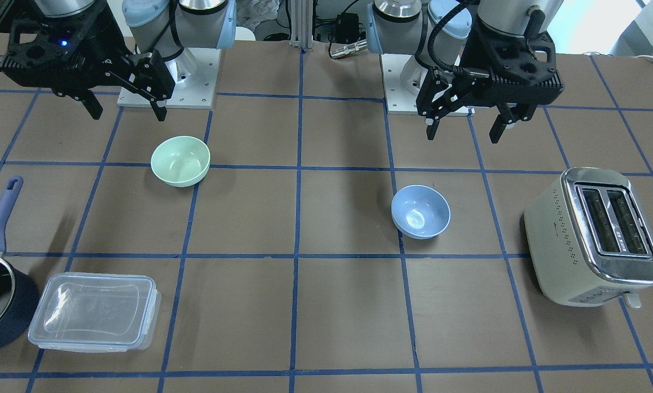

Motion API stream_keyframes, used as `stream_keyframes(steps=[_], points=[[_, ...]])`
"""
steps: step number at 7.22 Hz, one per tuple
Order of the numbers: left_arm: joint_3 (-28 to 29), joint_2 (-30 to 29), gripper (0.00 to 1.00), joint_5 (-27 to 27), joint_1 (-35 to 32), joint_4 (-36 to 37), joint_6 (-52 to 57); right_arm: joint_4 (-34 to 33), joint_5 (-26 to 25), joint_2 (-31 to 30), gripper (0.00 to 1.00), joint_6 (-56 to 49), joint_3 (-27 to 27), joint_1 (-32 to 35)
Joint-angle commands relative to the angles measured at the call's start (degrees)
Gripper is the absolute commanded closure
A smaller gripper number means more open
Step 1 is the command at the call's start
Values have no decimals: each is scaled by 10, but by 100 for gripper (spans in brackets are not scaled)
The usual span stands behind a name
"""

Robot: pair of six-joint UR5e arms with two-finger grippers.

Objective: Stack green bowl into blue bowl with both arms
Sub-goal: 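Move the left gripper down toward the light blue bowl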

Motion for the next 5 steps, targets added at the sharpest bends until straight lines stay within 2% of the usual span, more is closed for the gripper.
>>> stream_keyframes(steps=[1, 3, 4, 5], points=[[-15, 5, 0, 0, 1, 3, -1, 0, -8, -1, 0, -2, 0, 0], [-66, 8, 0, -1, -1, 15, -12, -1, -10, 0, 0, -2, 0, -2], [-101, 6, 0, -1, -3, 45, -15, 1, -11, -1, 0, -2, 0, -3], [-161, 3, 0, 0, -4, 105, -39, 1, -11, -1, 0, -3, 0, -2]])
